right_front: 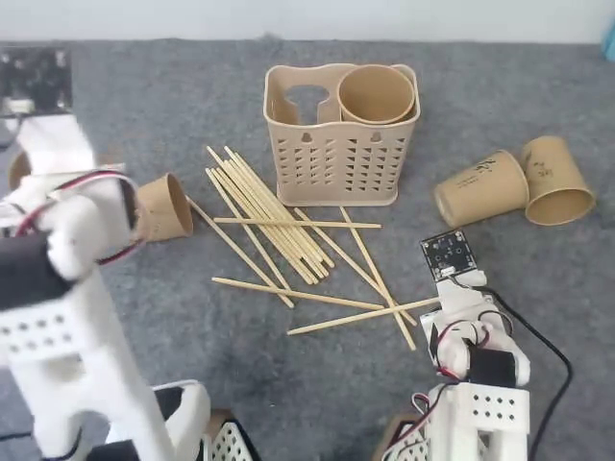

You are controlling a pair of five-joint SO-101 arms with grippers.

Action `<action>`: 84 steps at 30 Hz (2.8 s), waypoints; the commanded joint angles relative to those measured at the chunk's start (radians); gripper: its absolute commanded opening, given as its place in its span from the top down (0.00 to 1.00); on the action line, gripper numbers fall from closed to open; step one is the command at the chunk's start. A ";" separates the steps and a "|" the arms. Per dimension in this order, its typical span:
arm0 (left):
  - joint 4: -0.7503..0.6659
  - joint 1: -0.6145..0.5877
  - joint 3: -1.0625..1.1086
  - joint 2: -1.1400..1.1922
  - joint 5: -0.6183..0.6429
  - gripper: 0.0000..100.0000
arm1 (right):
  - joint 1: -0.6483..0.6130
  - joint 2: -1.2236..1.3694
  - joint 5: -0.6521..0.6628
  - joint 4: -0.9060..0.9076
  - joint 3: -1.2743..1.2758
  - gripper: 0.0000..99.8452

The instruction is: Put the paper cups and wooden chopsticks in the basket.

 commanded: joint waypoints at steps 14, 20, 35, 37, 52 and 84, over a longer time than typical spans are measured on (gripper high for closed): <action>0.044 0.591 -1.029 0.692 0.120 0.99 | 0.001 -0.021 -0.005 -0.002 0.002 0.99; 0.040 0.709 -1.268 0.867 0.120 0.99 | -0.045 -0.021 -0.005 -0.016 0.011 0.99; -0.227 0.753 -1.325 1.109 0.120 0.99 | -0.045 -0.021 -0.005 -0.022 0.012 0.99; -0.267 0.750 -1.323 1.109 0.120 0.99 | -0.045 -0.021 -0.005 -0.022 0.012 0.99; -0.242 0.746 -1.307 1.269 0.115 0.99 | -0.045 -0.021 -0.005 -0.024 0.012 0.99; -0.015 0.218 -0.335 0.241 -0.031 0.93 | -0.045 -0.021 -0.005 -0.021 0.012 0.99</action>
